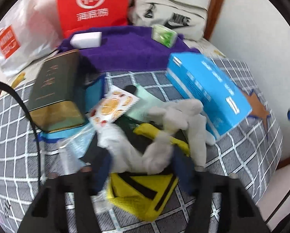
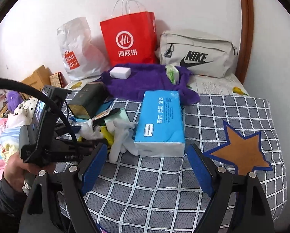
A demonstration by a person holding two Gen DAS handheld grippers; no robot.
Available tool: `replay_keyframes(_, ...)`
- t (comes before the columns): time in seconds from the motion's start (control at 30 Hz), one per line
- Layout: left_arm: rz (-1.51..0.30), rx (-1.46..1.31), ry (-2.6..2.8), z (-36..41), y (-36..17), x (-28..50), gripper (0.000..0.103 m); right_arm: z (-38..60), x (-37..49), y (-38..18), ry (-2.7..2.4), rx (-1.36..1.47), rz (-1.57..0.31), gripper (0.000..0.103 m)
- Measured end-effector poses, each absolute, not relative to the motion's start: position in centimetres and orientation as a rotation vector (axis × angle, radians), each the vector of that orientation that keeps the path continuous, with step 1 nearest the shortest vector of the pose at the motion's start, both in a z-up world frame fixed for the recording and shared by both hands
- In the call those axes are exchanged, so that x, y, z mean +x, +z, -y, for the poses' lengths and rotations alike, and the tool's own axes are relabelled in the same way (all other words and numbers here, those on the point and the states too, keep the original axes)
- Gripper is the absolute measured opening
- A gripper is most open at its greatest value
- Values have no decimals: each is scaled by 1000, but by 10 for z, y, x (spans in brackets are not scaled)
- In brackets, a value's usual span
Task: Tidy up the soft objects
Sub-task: 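Move both grippers back to the white cloths and gloves on the table, then grasp the white cloth with the left gripper while the right gripper grasps a white glove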
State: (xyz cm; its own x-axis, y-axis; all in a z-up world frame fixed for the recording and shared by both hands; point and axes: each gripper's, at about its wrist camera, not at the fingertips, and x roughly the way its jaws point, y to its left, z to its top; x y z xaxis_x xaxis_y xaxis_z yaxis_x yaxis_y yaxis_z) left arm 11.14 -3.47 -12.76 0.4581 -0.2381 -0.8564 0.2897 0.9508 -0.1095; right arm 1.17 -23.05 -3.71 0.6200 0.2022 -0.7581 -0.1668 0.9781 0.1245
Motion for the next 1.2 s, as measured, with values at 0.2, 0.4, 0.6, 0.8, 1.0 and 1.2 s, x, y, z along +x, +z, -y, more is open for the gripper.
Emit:
replay_keyframes(0.2, -1005, -3, -365, 16, -108, 100, 28, 231, 11, -41, 238, 94, -895, 84)
replay_keyframes(0.4, -984, -28, -326, -7, -99, 89, 27, 214, 17, -51, 269, 76, -929, 84)
replay_keyframes(0.6, -1008, -68, -295, -29, -109, 92, 27, 192, 44, -65, 319, 69, -970, 78)
replay_keyframes(0.8, -994, -77, -271, -40, -111, 96, 27, 163, 82, -79, 360, -8, -997, 59)
replay_keyframes(1.0, -1002, -133, -287, -52, -118, 104, 27, 138, 108, -95, 362, -116, -1055, 55)
replay_keyframes(1.2, -1003, -152, -296, -62, -121, 108, 27, 124, 125, -116, 309, -235, -1098, 26)
